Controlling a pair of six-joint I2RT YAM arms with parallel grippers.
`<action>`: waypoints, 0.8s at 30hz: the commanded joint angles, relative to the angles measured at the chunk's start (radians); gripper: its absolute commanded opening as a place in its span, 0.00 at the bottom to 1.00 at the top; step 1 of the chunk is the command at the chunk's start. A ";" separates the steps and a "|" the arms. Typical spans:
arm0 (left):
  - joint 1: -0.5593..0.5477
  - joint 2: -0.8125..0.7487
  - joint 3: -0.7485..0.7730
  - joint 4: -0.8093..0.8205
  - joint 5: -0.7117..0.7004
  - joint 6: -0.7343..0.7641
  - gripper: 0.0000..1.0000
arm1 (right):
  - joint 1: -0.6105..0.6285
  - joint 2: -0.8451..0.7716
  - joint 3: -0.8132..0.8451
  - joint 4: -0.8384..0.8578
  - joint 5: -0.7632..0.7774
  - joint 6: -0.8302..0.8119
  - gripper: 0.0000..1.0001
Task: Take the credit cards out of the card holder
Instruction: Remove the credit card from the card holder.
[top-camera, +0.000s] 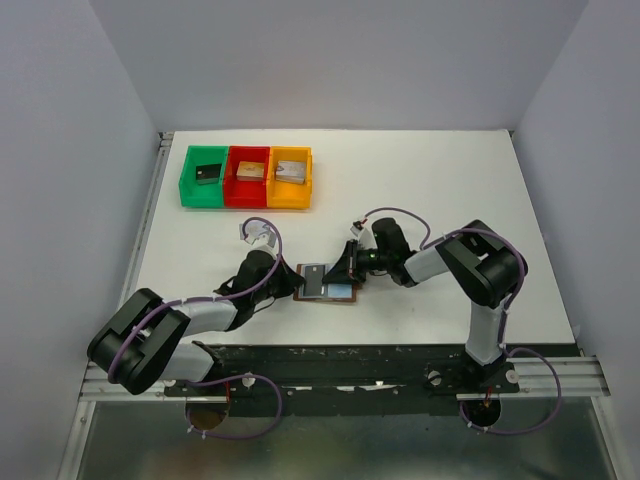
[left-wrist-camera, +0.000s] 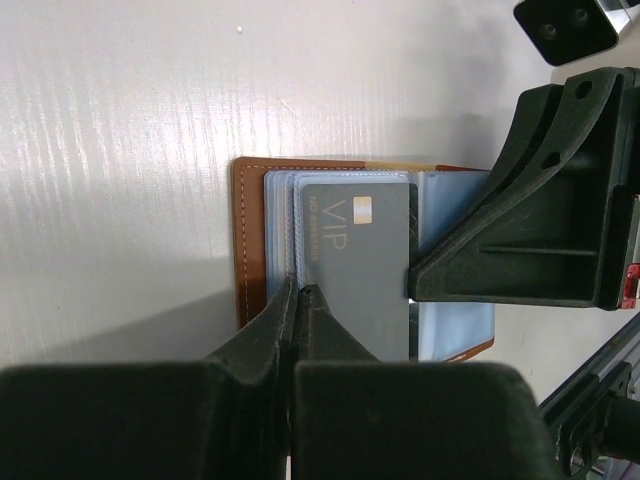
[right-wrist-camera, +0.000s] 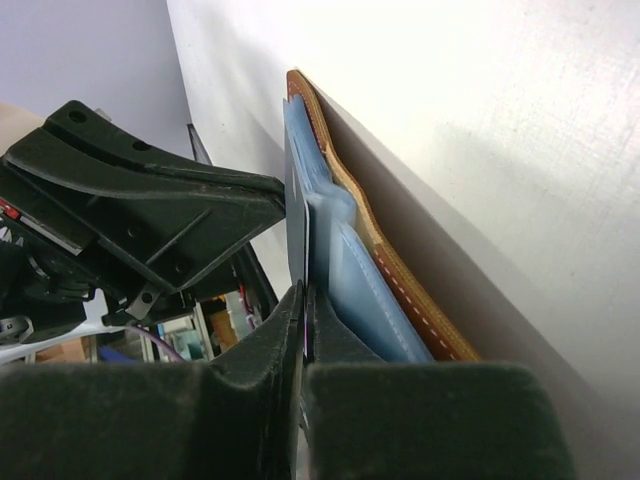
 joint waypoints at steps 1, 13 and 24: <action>-0.016 0.018 -0.027 -0.147 0.019 0.014 0.00 | 0.017 -0.006 0.011 -0.002 0.003 -0.027 0.08; -0.016 -0.012 -0.034 -0.181 -0.007 0.001 0.00 | 0.013 -0.083 0.024 -0.161 0.040 -0.128 0.00; -0.014 0.001 -0.025 -0.190 -0.009 0.001 0.00 | 0.005 -0.138 0.046 -0.329 0.084 -0.222 0.00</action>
